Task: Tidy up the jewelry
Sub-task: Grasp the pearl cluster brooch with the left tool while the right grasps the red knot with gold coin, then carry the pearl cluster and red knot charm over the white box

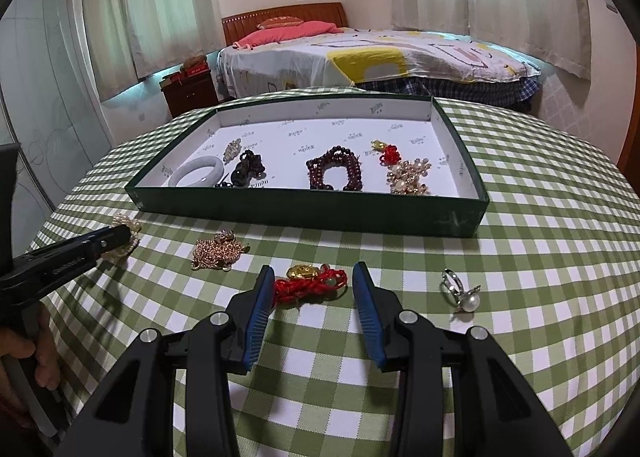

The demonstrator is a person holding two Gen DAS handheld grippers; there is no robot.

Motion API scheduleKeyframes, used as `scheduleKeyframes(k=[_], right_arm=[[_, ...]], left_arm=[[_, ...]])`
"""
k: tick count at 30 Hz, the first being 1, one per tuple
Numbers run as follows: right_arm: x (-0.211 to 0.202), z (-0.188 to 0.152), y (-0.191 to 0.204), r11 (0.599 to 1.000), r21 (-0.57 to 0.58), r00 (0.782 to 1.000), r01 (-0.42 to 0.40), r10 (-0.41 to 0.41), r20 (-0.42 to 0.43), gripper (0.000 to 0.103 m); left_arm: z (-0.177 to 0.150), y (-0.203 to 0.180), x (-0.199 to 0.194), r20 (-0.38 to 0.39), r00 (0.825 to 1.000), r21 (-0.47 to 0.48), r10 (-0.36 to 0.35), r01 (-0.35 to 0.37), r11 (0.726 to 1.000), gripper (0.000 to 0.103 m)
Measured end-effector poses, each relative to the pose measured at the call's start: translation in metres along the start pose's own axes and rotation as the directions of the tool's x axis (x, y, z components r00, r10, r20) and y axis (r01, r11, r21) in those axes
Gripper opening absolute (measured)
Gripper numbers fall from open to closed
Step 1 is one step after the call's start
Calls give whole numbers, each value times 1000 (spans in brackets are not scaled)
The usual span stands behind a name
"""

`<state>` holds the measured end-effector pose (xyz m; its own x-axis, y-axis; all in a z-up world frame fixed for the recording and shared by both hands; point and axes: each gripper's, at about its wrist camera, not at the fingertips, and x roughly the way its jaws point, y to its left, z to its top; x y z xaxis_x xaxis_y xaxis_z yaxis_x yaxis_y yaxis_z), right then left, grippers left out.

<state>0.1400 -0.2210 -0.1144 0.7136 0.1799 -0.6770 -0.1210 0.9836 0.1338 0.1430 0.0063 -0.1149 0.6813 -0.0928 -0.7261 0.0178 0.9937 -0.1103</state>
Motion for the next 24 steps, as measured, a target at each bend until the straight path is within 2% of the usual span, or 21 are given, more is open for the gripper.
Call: scheduleKeyframes(k=[5, 9, 17, 20, 24], right_arm=[[6, 2, 3, 1000, -8, 1000, 1, -1, -28, 41], [11, 3, 6, 1000, -15, 999, 11, -11, -51, 52], [17, 4, 9, 999, -32, 995, 23, -25, -92, 55], [16, 3, 7, 1000, -25, 996, 19, -21, -87, 44], [14, 1, 4, 1000, -15, 997, 5, -7, -80, 20]], left_arm=[[1, 1, -6, 11, 1000, 3, 4, -4, 1000, 20], [2, 1, -8, 18, 1000, 7, 6, -6, 1000, 20], [-2, 0, -8, 12, 1000, 14, 6, -6, 1000, 20], [-2, -2, -9, 14, 1000, 20, 5, -5, 1000, 20], [-2, -2, -10, 16, 1000, 19, 7, -7, 1000, 20]])
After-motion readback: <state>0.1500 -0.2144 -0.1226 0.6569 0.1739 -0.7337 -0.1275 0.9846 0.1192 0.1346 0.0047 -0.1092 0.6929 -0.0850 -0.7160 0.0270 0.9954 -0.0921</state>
